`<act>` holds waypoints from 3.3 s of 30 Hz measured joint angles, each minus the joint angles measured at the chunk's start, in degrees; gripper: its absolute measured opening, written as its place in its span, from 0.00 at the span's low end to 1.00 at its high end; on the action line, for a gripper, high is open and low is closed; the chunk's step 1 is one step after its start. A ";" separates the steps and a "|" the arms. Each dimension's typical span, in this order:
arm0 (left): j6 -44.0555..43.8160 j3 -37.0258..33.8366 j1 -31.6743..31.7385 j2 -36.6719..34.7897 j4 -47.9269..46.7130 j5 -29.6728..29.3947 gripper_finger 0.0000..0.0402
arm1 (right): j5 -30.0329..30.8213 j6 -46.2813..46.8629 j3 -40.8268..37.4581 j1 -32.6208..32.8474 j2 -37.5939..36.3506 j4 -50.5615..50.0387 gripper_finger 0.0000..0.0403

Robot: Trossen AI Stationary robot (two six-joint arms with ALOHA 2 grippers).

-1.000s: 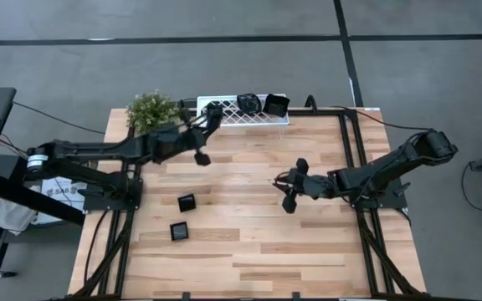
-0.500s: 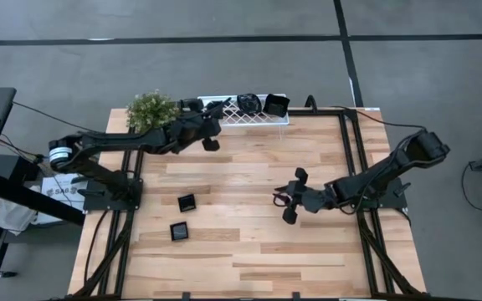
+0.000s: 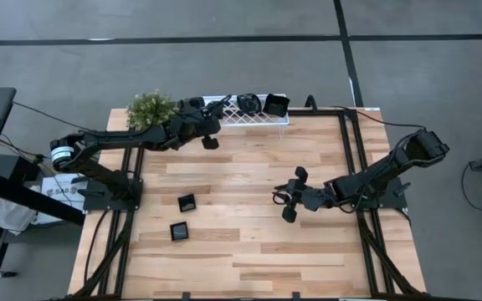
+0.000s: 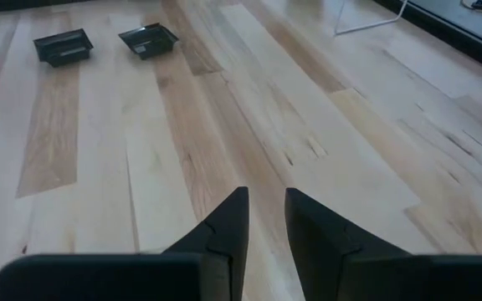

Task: Pick & Place Mini shaped plates
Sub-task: Stack the black square plate on top of the black square plate on the shelf

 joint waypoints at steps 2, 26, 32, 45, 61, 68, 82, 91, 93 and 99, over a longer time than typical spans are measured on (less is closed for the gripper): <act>-0.28 0.00 -0.04 0.00 -0.02 0.27 0.02 | -0.03 0.01 0.00 0.00 0.00 0.00 0.19; -1.14 -1.84 0.00 0.17 0.30 -1.28 0.04 | -0.13 0.09 0.04 0.00 -0.02 0.58 0.19; -1.14 -1.84 0.00 0.17 0.41 -1.27 0.09 | -0.13 0.09 0.04 0.00 -0.02 0.58 0.19; -1.88 -1.84 0.00 0.17 0.83 -0.84 0.30 | -0.13 0.09 0.04 0.00 -0.02 0.58 0.19; -8.55 -1.84 -0.15 0.12 1.29 0.52 0.51 | -0.13 0.07 0.04 0.00 -0.02 0.58 0.19; -10.29 -1.82 -1.28 -4.16 1.38 -3.66 0.51 | -0.15 0.07 0.04 0.00 -0.02 0.58 0.19; -4.70 -1.88 -0.92 -3.56 6.68 -15.57 0.41 | -0.13 0.08 0.04 -0.02 -0.03 0.97 0.19; -3.19 -1.79 1.11 -2.78 15.60 -12.71 0.36 | -0.20 0.07 0.04 -0.48 -0.04 0.97 0.19; -3.18 -1.79 1.81 -1.54 16.78 -12.61 0.35 | -0.32 0.09 0.04 -0.46 -0.04 0.97 0.19; 2.28 -1.81 3.55 3.40 21.90 -12.02 0.33 | -0.37 0.09 0.04 -0.44 -0.04 0.97 0.19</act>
